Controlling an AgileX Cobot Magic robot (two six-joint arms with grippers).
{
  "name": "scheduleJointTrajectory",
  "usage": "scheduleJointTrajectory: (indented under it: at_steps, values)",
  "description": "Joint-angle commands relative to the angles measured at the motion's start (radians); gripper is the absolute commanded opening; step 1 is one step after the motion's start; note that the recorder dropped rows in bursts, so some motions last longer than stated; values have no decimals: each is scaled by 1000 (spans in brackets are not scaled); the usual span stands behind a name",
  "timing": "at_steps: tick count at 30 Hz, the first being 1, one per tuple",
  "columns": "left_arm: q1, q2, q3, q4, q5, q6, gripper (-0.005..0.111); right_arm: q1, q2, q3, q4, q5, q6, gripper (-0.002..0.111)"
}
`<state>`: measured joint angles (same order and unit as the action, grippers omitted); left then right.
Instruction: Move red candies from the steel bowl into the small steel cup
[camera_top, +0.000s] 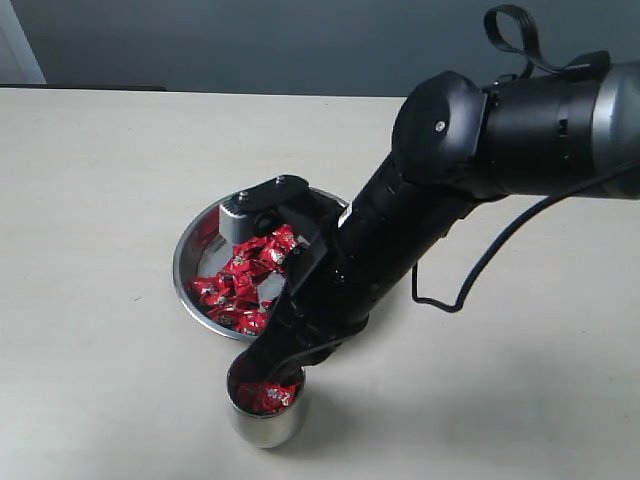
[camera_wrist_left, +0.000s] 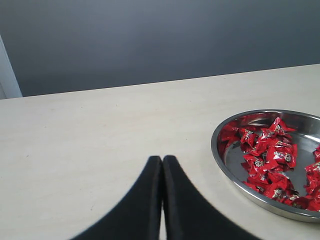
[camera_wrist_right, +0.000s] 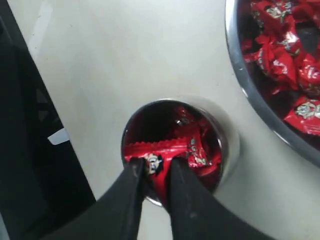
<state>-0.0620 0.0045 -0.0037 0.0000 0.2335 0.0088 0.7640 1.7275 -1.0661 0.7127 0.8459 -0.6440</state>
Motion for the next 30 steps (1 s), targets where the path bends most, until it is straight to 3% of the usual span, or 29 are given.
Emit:
scheduleJointTrajectory:
  at_steps: [1, 3, 8, 11, 17, 23, 30]
  values:
    - [-1, -4, 4, -5, -3, 0, 0, -6, 9, 7, 53, 15, -56, 29]
    - [-1, -4, 4, -5, -3, 0, 0, -6, 9, 7, 58, 15, -59, 36]
    - [-1, -4, 4, -5, -3, 0, 0, -6, 9, 3, 55, 7, -59, 36]
    - [-1, -4, 4, -5, -3, 0, 0, -7, 7, 3, 28, -105, -57, 36]
    - [-1, -4, 4, -5, -3, 0, 0, -7, 10, 3, -263, -427, 194, 36]
    - [-1, -4, 4, -5, -3, 0, 0, -7, 62, 2, -545, -477, 429, 36]
    - [-1, -4, 4, -5, -3, 0, 0, -7, 175, -41, -556, -515, 440, 36]
